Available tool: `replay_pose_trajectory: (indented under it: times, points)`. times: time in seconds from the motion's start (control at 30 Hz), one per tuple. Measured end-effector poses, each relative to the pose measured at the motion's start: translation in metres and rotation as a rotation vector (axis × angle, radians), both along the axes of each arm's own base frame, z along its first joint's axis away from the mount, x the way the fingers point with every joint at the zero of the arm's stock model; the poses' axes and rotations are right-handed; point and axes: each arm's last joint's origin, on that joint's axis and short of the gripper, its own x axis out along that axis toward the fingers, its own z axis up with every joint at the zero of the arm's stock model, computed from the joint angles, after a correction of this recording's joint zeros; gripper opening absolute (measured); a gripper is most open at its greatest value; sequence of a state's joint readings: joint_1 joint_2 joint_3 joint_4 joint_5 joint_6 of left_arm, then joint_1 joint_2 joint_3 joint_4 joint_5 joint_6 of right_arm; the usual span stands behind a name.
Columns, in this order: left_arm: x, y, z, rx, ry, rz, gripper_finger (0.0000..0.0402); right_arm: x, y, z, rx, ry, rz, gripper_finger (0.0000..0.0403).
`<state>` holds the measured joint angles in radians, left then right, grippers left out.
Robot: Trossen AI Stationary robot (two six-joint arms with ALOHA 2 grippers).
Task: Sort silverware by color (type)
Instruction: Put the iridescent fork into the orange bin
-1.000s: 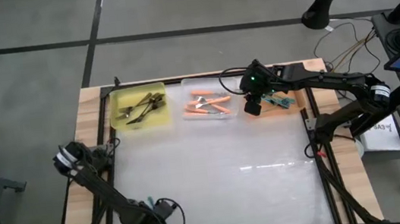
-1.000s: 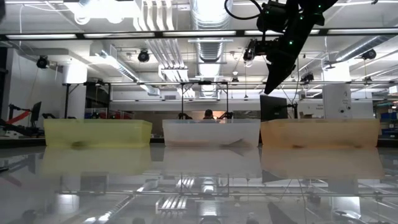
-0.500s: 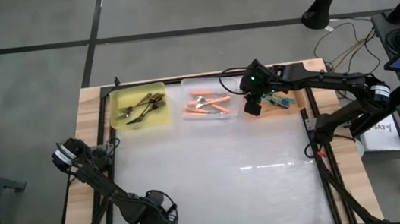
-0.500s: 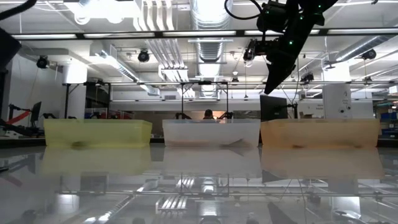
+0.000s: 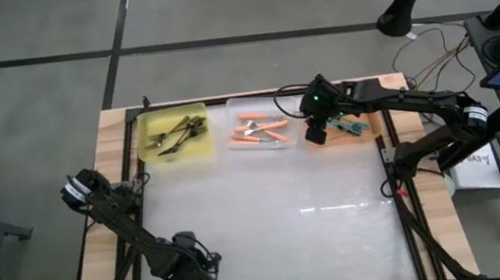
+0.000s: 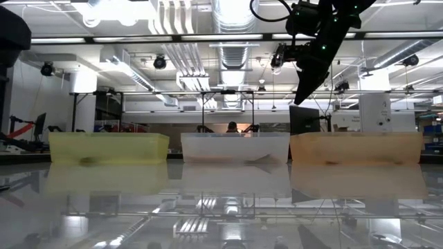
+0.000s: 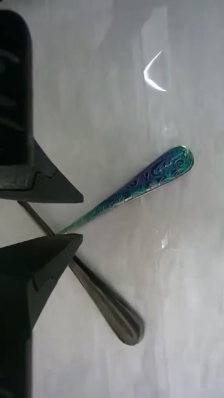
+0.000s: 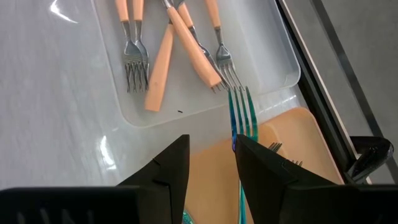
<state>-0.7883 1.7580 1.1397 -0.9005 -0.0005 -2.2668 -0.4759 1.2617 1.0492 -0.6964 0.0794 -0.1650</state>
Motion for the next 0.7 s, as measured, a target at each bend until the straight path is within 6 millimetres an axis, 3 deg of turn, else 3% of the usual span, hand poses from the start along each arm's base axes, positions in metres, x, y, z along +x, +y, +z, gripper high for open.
replay_pose_trajectory:
  times: [0.57,0.7]
  points:
    - [0.0032,-0.0001,-0.0014,-0.008,-0.016,0.076,0.0071,0.0000,0.0000,-0.0002,0.000,0.001,0.000,0.0121]
    - [0.0052,-0.0006,-0.0092,0.006,0.000,0.083,0.0071,-0.0001,-0.0001,-0.0001,0.000,0.000,0.000,0.0121]
